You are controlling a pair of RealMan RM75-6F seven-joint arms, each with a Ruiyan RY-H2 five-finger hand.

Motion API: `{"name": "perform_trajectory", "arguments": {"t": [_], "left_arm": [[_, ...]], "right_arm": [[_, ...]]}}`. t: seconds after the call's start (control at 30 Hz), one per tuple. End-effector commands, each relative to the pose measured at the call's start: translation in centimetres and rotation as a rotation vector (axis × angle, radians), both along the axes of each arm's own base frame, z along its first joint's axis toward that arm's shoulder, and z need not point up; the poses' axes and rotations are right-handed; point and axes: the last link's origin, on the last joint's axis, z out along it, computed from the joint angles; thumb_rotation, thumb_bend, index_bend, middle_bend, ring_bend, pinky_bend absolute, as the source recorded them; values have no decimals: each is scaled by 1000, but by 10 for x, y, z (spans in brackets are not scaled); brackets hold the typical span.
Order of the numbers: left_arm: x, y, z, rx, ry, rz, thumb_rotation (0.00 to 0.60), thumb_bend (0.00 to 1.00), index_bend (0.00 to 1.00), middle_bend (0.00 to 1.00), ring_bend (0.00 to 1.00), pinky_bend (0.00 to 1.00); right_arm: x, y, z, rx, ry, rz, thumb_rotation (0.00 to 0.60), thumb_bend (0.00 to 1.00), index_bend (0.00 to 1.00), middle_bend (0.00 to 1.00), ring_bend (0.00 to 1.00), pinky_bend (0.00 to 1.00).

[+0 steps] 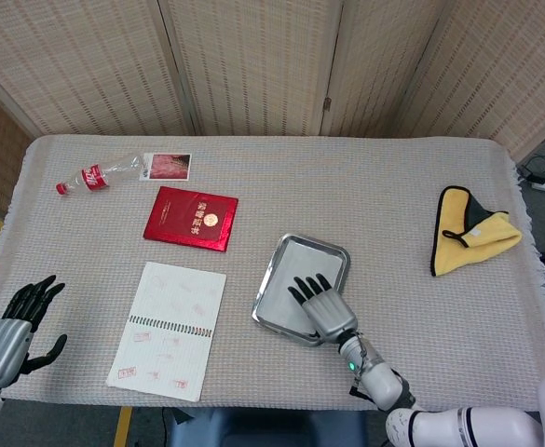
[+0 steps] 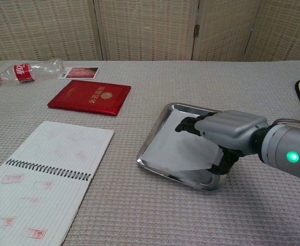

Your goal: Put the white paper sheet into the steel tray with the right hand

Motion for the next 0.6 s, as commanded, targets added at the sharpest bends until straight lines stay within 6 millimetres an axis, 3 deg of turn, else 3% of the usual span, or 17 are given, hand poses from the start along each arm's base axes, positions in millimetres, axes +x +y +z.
{"name": "perform_trajectory", "arguments": {"t": [0.03,0.3,0.6], "left_arm": [[1,0,1,3,-2,-2,600,475,0,0,0,0],[3,-2,-3,-46,-39,-19,600,474,0,0,0,0],[-1,2,-2,-43,-31,-2,600,475,0,0,0,0]], "right_arm": [[-2,-1,4,-3,34,1,600,444,0,0,0,0],[-8,-9,3,11,84,14,600,444,0,0,0,0],[15,-24,-3,90,133,-22,600,425,0,0,0,0]]}}
